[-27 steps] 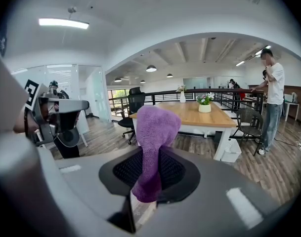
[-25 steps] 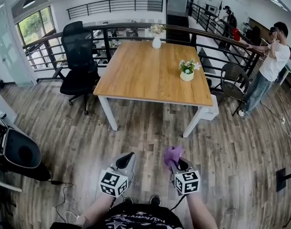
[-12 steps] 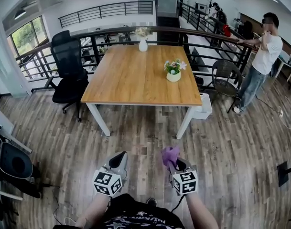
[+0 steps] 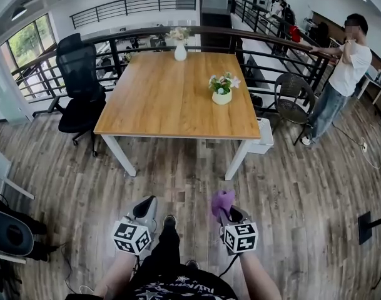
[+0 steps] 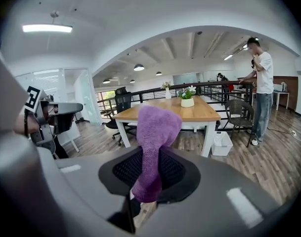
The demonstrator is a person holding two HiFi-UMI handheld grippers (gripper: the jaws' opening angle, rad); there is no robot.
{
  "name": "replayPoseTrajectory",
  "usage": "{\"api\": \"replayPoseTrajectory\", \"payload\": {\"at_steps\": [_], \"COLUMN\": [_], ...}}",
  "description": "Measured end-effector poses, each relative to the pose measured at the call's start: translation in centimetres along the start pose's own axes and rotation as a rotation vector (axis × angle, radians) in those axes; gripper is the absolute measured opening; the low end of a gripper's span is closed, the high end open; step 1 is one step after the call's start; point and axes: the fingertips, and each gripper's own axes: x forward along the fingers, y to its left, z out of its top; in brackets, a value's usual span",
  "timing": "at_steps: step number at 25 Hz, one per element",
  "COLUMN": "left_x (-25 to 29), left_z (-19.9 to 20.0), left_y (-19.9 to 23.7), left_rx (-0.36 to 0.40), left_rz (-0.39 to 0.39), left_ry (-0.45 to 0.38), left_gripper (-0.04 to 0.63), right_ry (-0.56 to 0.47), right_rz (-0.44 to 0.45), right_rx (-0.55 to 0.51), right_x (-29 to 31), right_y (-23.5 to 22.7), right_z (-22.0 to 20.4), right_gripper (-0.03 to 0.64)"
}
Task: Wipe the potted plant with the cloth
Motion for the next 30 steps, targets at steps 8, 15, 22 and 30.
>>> {"api": "replayPoseTrajectory", "payload": {"at_steps": [8,15,22,30], "left_x": [9.7,17.9,23.4,28.5], "left_z": [2.0,5.0,6.7,7.6], "left_y": [5.8,10.5,15.1,18.8], "left_rx": [-0.007,0.003,-0.024,-0.016], "left_rz": [-0.059,-0.115,-0.136,-0.193], "left_ry": [0.009,0.031,0.049,0.072], "left_gripper": [0.002,0.002,0.002,0.002], "right_ry": [0.028,0.031,0.065,0.095], "right_rz": [-0.074,-0.126,-0.175,-0.237], "right_rx": [-0.005,0.045,0.062,0.164], "right_x": [7.9,15.3,21.1,26.1], "right_y": [-4.1,-6.8,-8.6,-10.9], "right_z": [4.4,10.0,13.2,15.2], "right_gripper": [0.080,0.080,0.081,0.081]}}
